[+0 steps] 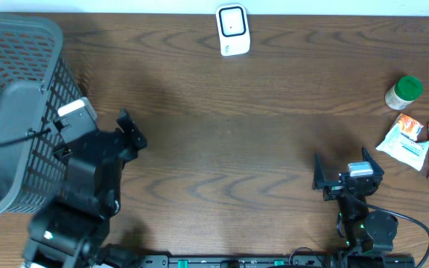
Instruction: Scan the item barcode
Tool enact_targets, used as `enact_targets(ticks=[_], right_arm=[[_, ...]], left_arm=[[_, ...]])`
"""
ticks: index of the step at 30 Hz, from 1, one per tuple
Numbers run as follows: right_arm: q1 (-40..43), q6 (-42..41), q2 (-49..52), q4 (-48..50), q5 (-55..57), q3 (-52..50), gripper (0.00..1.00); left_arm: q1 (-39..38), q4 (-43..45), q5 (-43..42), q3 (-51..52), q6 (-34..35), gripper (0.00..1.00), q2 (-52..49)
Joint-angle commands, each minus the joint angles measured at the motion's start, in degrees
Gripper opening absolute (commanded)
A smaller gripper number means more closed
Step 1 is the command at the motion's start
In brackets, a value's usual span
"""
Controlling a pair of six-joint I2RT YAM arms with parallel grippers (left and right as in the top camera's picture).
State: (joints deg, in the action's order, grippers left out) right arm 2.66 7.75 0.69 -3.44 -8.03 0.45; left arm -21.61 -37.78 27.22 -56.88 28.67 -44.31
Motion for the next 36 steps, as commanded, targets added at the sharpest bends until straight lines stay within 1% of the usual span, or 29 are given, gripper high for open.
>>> enact_targets(ticks=[1,4,6,9,12,18,25,31,33,36], right_arm=[[-0.5,-0.9,-0.4,-0.2,0.3,-0.1,0.99],[-0.5,-0.9,-0.4,-0.2,0.3,-0.1,0.99],[-0.5,-0.9,-0.4,-0.2,0.3,-0.1,0.99],[-0.5,-0.9,-0.4,-0.2,0.2,-0.1,0.99],[-0.5,-0.9,-0.4,-0.2,0.3,-0.1,0.99],[-0.5,-0.9,-0.4,-0.2,0.2,-0.1,0.99],[-0.5,-0.9,-0.4,-0.2,0.2,-0.1,0.99],[-0.5,-0.9,-0.4,-0.2,0.3,-0.1,0.99],[-0.5,-0.9,-0.4,-0.2,0.3,-0.1,0.99],[-0.5,-0.9,-0.4,-0.2,0.3,-0.1,0.99]], left_arm=[[4.2,11.9,-5.8,12.5,-6.5,0.95,7.5],[7.6,22.3,-9.4,22.4,-8.7,0.96,13.6],[9.7,26.5,-11.5,27.8,-8.7,0.95,17.4],[11.9,30.2,-12.5,34.1,-8.8,0.96,22.1],[13.3,31.8,-12.7,38.0,-9.0,0.95,25.8],[13.6,39.1,-12.7,46.0,-16.4,0.95,32.7],[13.6,50.3,-12.6,56.3,-17.5,0.96,37.1],[15.8,48.0,-12.6,56.7,-17.7,0.96,39.0],[16.6,45.9,-12.8,56.7,-17.4,0.96,39.7],[16.8,39.8,-12.9,56.7,-17.2,0.96,41.2]])
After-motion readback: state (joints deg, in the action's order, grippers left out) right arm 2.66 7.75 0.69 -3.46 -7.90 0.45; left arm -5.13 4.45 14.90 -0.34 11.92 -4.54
